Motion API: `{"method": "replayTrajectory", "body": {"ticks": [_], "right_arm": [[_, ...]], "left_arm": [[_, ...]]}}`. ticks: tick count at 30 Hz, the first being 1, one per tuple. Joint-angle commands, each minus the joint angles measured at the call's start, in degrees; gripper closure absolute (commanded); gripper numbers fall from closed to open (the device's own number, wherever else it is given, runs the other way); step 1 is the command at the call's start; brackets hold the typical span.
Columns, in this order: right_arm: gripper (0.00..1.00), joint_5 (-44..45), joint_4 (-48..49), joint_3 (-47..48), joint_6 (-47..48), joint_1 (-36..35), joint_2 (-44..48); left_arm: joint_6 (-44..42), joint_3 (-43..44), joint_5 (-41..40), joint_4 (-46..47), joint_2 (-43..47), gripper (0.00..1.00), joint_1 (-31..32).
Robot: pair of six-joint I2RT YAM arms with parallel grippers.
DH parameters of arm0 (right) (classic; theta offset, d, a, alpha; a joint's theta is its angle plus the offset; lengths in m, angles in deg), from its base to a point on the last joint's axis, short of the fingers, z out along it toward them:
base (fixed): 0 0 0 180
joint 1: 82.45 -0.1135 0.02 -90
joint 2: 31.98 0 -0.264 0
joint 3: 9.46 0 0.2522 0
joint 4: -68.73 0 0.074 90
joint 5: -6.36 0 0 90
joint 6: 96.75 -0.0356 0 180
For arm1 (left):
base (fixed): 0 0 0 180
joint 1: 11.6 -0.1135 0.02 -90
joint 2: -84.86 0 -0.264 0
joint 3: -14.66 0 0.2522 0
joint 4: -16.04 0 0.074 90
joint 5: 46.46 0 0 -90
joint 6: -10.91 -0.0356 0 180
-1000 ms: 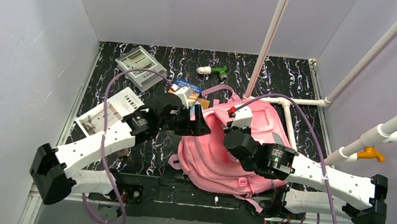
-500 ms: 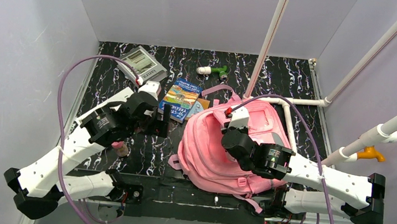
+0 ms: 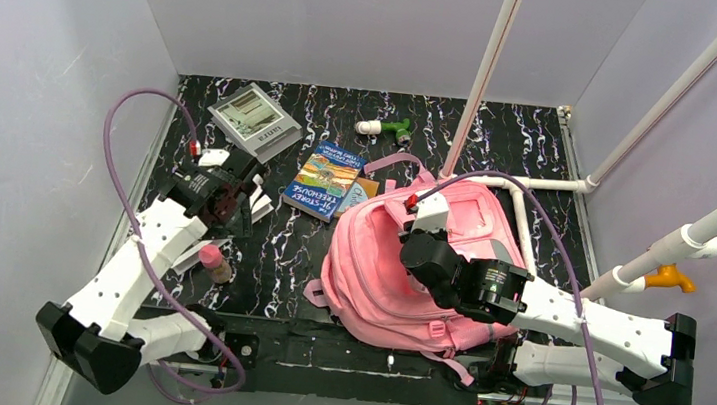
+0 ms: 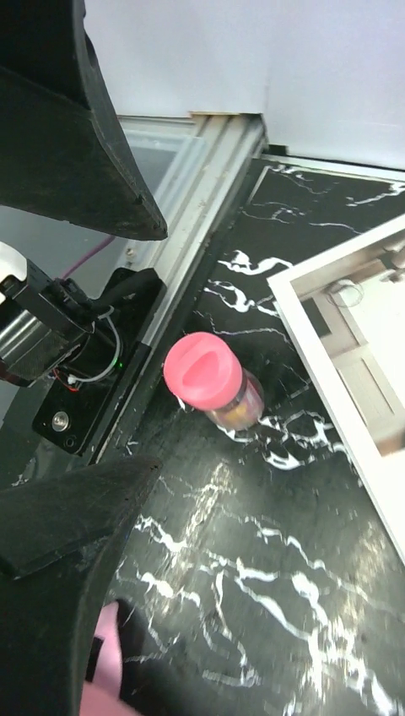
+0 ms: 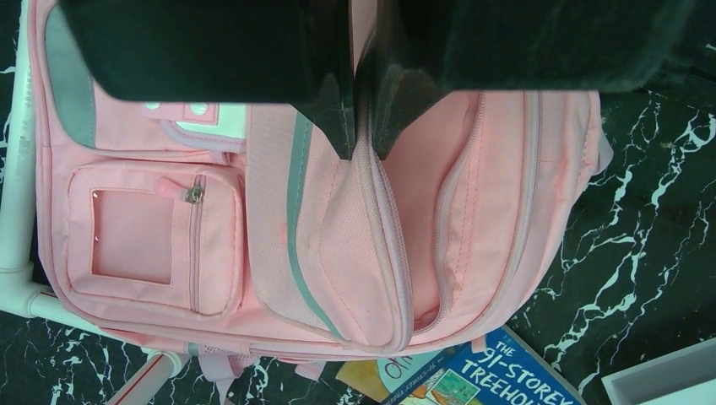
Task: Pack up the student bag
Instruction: Pick up the personal item from the center of the board.
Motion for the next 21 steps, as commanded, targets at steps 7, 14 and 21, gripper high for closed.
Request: {"method": "replayTrajectory", "body": {"ticks": [7, 14, 21], "right_arm": [[0.99, 2.0, 5.4, 1.1, 1.3, 0.3, 2.5], [0.99, 1.2, 6.4, 0.8, 1.2, 0.3, 1.7], [0.99, 1.2, 6.6, 0.9, 1.9, 0.5, 1.0]], "left_arm": [[-0.3, -10.4, 12.1, 7.7, -2.7, 0.02, -12.1], [2.7, -14.4, 16.1, 8.9, -7.8, 0.02, -18.0], [2.8, -16.4, 17.6, 10.8, -7.2, 0.03, -19.0]]}}
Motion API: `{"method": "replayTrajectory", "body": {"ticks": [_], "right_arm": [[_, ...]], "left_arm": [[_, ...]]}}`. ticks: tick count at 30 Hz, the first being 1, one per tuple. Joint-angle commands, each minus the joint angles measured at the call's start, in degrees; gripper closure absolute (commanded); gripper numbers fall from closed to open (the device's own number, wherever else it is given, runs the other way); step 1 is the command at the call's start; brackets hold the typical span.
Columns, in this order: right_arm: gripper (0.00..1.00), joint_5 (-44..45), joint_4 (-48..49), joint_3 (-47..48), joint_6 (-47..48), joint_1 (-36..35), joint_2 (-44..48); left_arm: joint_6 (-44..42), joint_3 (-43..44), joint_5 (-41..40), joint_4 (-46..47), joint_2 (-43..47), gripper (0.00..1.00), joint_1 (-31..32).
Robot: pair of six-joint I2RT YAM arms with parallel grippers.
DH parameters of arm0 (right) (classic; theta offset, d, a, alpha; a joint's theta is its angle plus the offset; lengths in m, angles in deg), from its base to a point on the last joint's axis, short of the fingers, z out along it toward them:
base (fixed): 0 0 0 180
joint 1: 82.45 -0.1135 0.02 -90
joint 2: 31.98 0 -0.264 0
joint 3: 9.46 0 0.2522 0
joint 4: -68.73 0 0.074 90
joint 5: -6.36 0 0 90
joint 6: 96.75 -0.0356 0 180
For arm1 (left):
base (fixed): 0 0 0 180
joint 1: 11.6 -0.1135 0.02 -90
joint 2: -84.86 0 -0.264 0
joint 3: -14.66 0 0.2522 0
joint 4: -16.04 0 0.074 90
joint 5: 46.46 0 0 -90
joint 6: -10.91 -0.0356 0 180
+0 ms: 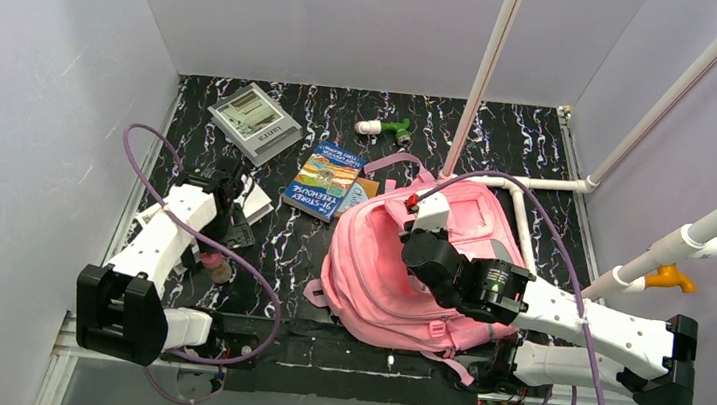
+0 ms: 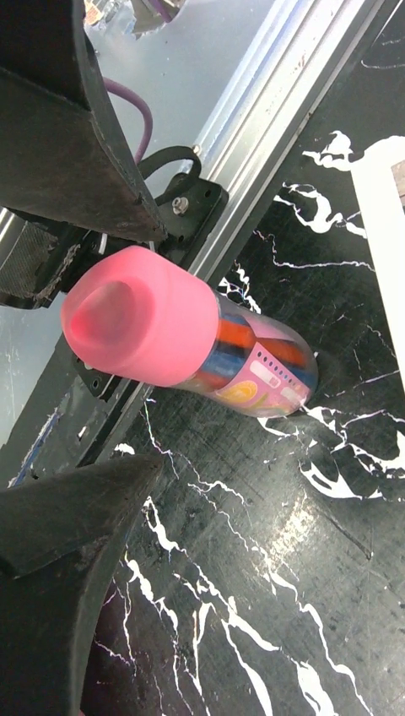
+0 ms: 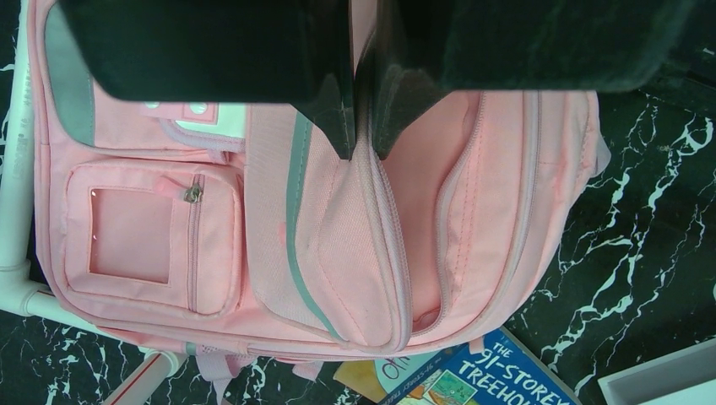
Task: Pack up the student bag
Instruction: Pick up the personal item from the center of the board.
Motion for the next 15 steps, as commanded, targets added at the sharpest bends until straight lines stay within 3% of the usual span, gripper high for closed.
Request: {"method": "replayTrajectory", "body": {"ticks": [1, 10, 15], "right_arm": [[0.99, 1.9, 6.7, 1.0, 1.4, 0.3, 0.6], [0.99, 1.7, 7.0, 1.1, 1.5, 0.4, 0.7], [0.99, 1.7, 6.6, 1.1, 1.4, 0.4, 1.2]], "left_arm": [[1.1, -0.5, 1.0, 0.2, 1.7, 0.04, -0.5], [1.3, -1.1, -0.4, 1.8, 1.6, 0.21, -2.8], [-0.5, -0.5, -0.1, 3.4, 1.9, 0.41, -4.2]]}}
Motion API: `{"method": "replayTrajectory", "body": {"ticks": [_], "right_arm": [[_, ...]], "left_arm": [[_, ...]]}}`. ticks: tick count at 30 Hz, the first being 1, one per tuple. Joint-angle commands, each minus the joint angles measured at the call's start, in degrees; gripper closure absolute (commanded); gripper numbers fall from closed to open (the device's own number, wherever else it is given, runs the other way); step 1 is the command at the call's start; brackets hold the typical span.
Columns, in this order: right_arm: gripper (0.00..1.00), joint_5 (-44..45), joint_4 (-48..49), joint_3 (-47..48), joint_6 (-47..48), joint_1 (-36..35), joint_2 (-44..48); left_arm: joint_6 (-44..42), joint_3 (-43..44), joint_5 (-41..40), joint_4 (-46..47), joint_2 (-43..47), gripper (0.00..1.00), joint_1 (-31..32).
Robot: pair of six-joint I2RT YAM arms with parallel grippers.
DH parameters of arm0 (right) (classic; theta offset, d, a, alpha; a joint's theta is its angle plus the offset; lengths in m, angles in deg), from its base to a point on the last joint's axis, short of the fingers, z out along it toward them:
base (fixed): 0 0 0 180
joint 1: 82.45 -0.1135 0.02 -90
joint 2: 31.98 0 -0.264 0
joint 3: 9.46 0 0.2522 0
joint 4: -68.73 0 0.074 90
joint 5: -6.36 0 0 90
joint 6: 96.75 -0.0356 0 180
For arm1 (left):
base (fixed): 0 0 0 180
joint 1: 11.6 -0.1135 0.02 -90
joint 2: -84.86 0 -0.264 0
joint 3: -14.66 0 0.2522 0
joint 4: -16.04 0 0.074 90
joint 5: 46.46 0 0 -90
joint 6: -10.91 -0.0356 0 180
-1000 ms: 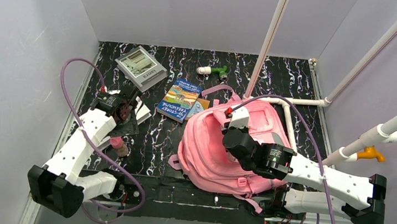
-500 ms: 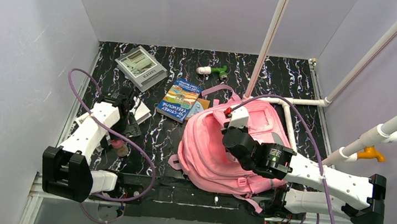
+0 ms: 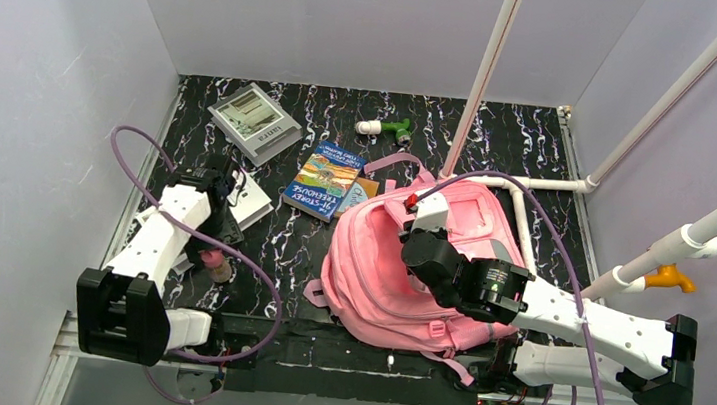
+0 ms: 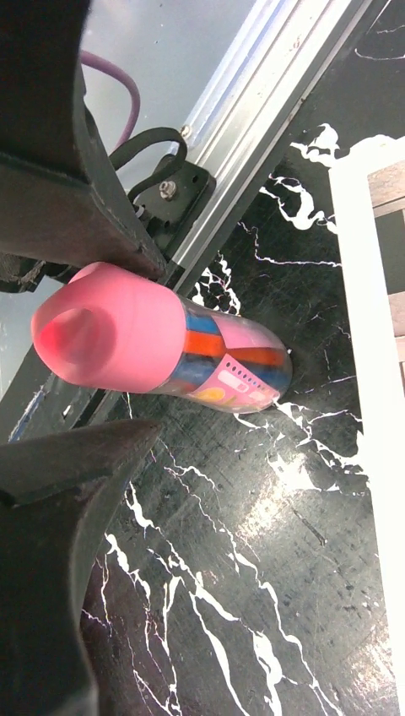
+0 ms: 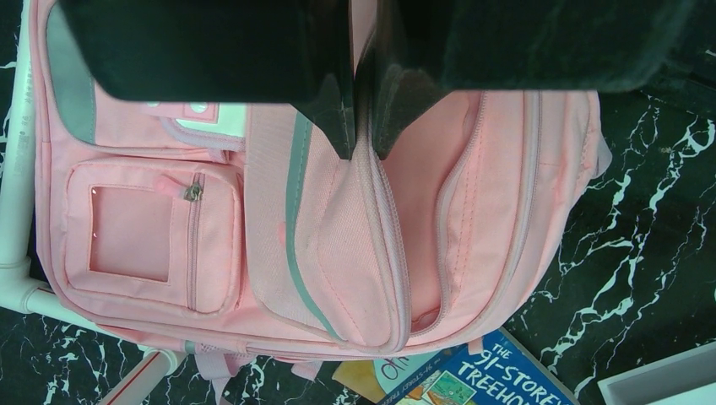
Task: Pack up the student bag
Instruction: Pick up the personal item from the center of the board.
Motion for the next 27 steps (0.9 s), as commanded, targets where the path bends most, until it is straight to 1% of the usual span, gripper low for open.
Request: {"method": "replayTrajectory", "body": {"ticks": [1, 2, 4, 9, 11, 12, 13, 14, 16, 17, 21, 23, 25, 26, 27], "right_arm": [[0.99, 2.1, 6.2, 1.1, 0.9, 0.2, 1.5], [0.99, 2.2, 6.1, 1.0, 0.9, 0.3, 1.5], [0.99, 2.4, 6.3, 1.0, 0.9, 0.3, 1.6], [0.99, 2.0, 6.5, 1.3, 0.8, 0.3, 0.9], [0.99, 2.0, 6.6, 1.4, 0.9, 0.3, 0.6], [0.99, 2.0, 6.6, 1.4, 0.9, 0.3, 0.5], [0.99, 2.0, 6.6, 1.4, 0.9, 0.3, 0.4], [0.99, 2.1, 6.6, 1.4, 0.9, 0.3, 0.4], [0.99, 2.1, 6.7, 1.6, 1.0, 0.3, 0.3], [0.99, 2.1, 6.8, 1.6, 0.9, 0.3, 0.3], [0.99, 1.9, 7.1, 1.8, 0.8, 0.3, 0.4], [0.99, 1.8, 7.4, 1.7, 0.9, 0.3, 0.3], [0.99, 1.5, 7.7, 1.8, 0.9, 0.3, 0.2], [0.99, 1.3, 7.9, 1.8, 0.8, 0.3, 0.2], [0.99, 1.2, 8.1, 1.8, 0.8, 0.3, 0.2]], "left_arm": [[-0.9, -0.4, -0.2, 0.7, 1.7, 0.43, -0.8], [-0.9, -1.0, 0.7, 1.0, 2.0, 0.46, -0.8], [-1.0, -1.4, 1.8, 1.1, 2.3, 0.56, -0.8], [-2.2, -0.1, 2.6, 0.8, 3.8, 0.65, -0.8], [-3.2, 0.9, 3.5, 0.6, 5.1, 0.73, -0.8], [-3.8, 1.6, 4.2, 0.5, 6.3, 0.78, -0.8], [-4.7, 2.2, 5.7, 0.6, 7.3, 0.85, -0.8], [-6.1, 3.0, 7.8, 1.1, 8.4, 0.89, -0.8], [-8.7, 5.0, 14.0, 2.1, 10.2, 0.93, -0.8], [-10.0, 6.2, 18.4, 2.8, 10.9, 0.99, -0.8], [-11.6, 9.3, 37.3, 7.6, 13.2, 1.0, -0.8], [-10.2, 8.9, 50.0, 14.6, 13.9, 1.0, -0.7], [-6.5, 7.5, 62.1, 21.5, 13.7, 1.0, -0.2], [-3.2, 6.5, 65.6, 25.3, 13.5, 1.0, 0.4], [-0.9, 5.4, 67.3, 29.4, 13.2, 1.0, 1.6]]}}
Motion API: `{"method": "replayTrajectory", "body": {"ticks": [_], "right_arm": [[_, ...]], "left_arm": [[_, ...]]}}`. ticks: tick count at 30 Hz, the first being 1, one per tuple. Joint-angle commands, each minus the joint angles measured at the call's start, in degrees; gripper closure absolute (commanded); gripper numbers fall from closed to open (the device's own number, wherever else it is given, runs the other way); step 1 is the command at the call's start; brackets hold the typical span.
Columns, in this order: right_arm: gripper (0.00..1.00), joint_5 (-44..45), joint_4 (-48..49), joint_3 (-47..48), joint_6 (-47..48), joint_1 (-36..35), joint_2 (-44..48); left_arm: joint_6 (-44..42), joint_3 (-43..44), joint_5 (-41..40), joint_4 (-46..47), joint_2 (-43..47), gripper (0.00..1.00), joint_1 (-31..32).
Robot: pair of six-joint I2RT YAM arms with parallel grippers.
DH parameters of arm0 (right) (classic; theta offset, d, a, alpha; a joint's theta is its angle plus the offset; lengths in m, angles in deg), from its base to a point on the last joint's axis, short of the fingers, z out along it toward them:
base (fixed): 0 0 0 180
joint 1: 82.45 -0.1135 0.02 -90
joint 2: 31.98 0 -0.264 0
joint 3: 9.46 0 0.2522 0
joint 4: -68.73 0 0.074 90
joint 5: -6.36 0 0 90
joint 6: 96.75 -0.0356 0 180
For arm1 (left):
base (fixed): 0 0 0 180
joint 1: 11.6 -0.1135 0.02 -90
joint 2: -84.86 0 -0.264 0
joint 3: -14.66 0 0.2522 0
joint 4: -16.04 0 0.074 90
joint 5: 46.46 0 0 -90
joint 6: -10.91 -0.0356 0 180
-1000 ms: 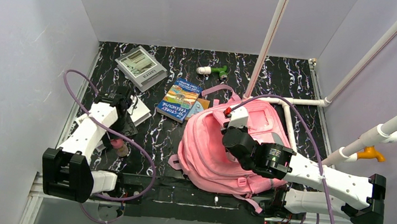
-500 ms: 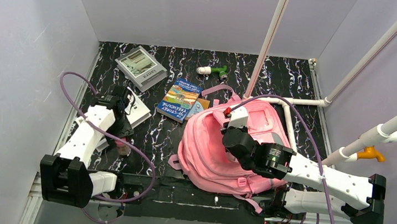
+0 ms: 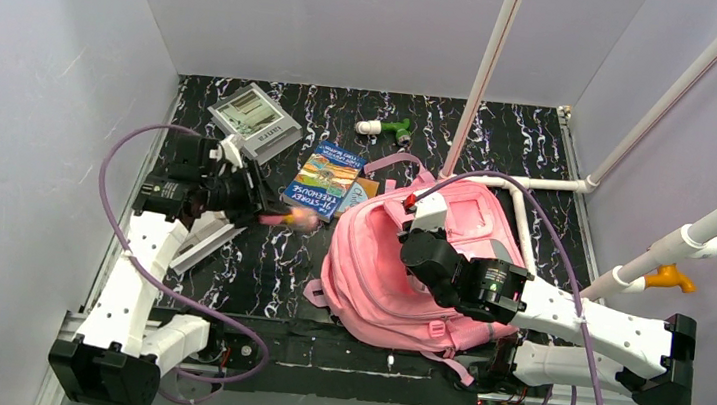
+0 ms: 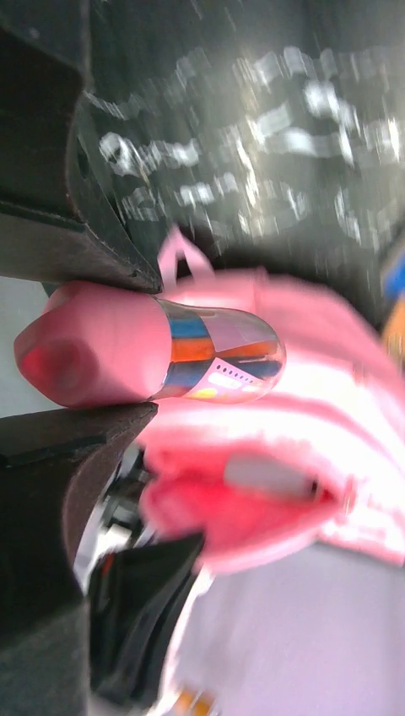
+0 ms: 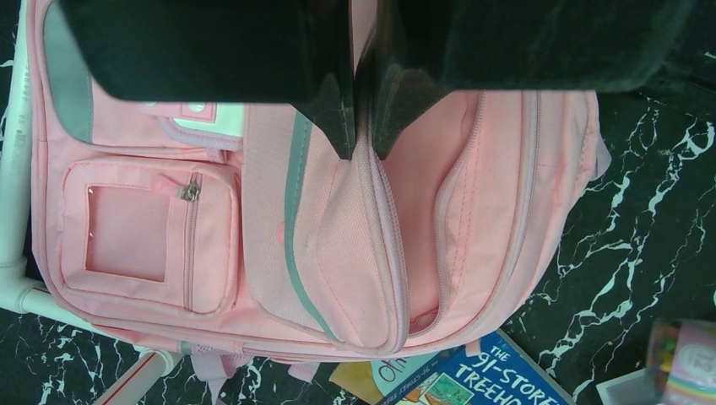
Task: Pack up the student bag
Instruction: Pick up the personal item from the center of the board, then place the personal item in the student bag.
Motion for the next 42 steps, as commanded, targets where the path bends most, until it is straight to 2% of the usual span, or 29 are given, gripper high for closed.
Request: {"method": "replayTrajectory", "body": {"ticks": [1, 5, 7, 10, 13, 17, 22, 27, 30, 33, 39, 40, 42], "right_arm": [[0.99, 1.2, 8.2, 1.7, 0.7, 0.3, 0.5], [0.99, 0.6, 8.6, 2.0, 0.6, 0.3, 0.0], [0.99, 0.6, 8.4, 2.4, 0.4, 0.3, -0.1], [0.99, 0.5, 8.4, 2.5, 0.2, 0.3, 0.3], [0.99, 0.5, 7.9, 2.9, 0.2, 0.3, 0.8], [0.99, 0.6, 7.8, 2.6, 0.0, 0.3, 1.3], [0.99, 0.4, 8.0, 2.6, 0.0, 0.2, 1.3], [0.99, 0.1, 8.3, 2.7, 0.1, 0.3, 1.3], [0.99, 0.1, 8.4, 2.9, 0.3, 0.3, 1.2], [0.99, 0.0, 8.7, 3.1, 0.7, 0.3, 1.3], [0.99, 0.0, 8.6, 3.3, 0.7, 0.3, 1.4], [0.99, 0.0, 8.4, 3.3, 0.6, 0.3, 1.4], [0.99, 0.1, 8.2, 3.2, 0.6, 0.3, 1.7]], "left_arm": [[9.2, -2.9, 25.7, 19.2, -0.6, 1.0, 3.4], [14.0, -3.5, 26.0, 28.5, -6.1, 1.0, 13.6], [13.3, -1.6, 24.1, 29.1, -11.0, 1.0, 19.1], [12.8, 0.0, 20.2, 28.9, -16.0, 1.0, 23.2], [12.4, 0.5, 18.9, 29.7, -19.9, 1.0, 25.0], [12.0, 2.4, 22.1, 29.7, -26.4, 1.0, 27.4], [7.8, 7.5, 21.3, 25.6, -31.3, 1.0, 31.6], [5.6, 10.3, 22.4, 23.8, -32.4, 1.0, 32.0], [3.4, 12.8, 26.4, 21.1, -35.0, 1.0, 32.0], [1.7, 14.7, 26.9, 17.8, -38.4, 1.0, 32.0], [1.4, 17.1, 20.8, 15.5, -41.6, 0.76, 32.1], [1.6, 17.3, 19.6, 15.8, -41.4, 0.69, 32.1], [2.7, 17.2, 17.6, 16.9, -40.3, 0.48, 32.1]]}}
